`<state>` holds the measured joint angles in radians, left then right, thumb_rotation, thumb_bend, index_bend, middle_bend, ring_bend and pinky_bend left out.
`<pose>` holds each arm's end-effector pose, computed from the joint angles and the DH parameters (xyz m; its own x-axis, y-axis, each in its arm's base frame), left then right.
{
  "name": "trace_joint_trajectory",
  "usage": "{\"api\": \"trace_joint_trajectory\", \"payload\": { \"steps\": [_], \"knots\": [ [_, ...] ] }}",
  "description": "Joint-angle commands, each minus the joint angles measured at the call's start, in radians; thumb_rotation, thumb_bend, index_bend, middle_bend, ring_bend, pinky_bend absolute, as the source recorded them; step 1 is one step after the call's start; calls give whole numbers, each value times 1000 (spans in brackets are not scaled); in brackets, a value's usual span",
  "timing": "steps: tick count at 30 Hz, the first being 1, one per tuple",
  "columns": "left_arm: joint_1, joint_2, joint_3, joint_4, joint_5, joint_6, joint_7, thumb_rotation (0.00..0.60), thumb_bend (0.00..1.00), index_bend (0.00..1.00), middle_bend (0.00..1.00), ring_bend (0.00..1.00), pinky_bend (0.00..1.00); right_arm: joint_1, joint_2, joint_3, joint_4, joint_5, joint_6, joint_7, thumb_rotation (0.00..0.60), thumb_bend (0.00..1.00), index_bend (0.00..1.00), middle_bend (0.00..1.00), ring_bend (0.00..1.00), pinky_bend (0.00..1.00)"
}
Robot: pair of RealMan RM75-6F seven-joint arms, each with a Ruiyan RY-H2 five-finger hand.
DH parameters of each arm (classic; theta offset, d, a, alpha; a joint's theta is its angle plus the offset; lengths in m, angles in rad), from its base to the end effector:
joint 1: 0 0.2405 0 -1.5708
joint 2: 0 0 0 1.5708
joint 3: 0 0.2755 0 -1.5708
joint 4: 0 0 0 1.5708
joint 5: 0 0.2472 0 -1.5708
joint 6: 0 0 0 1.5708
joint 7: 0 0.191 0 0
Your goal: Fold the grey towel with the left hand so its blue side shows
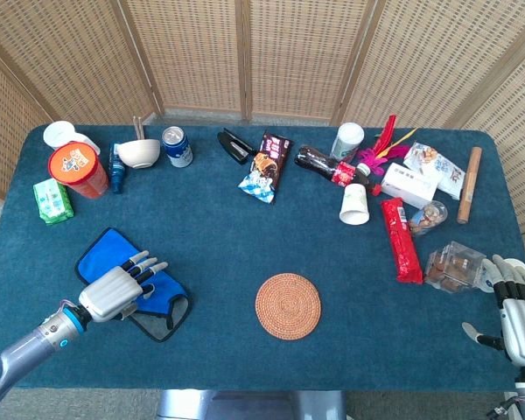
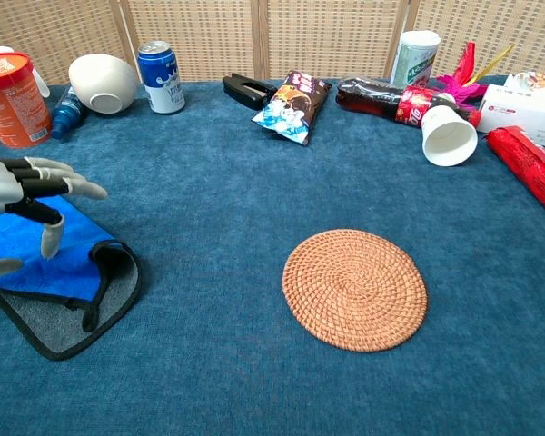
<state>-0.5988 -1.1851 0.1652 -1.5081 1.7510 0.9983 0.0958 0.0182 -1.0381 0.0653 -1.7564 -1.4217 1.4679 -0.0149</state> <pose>-0.2664 0.3003 -0.0040 0.7736 0.2490 0.5827 0.5650 -0.6875 -0.4562 -0.3443 -0.2112 0.1502 0.3409 -0.0336 0.9395 -0.9320 0.1188 0.3424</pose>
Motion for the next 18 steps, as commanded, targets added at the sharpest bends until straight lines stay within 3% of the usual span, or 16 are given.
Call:
{"api": "trace_joint_trajectory", "payload": {
  "steps": [1,18],
  "knots": [
    [-5,2,8,-6,8,-13,14,600,471,440,0,0,0,0,0,0,0,0,0,-1,600,0,0,0,0,0],
    [-22,-46,-67,-55,-130,-111,250,600,472,368,0,0,0,1,2,-1,-1,-2,-2,3,600,0,0,0,0,0]
  ]
}}
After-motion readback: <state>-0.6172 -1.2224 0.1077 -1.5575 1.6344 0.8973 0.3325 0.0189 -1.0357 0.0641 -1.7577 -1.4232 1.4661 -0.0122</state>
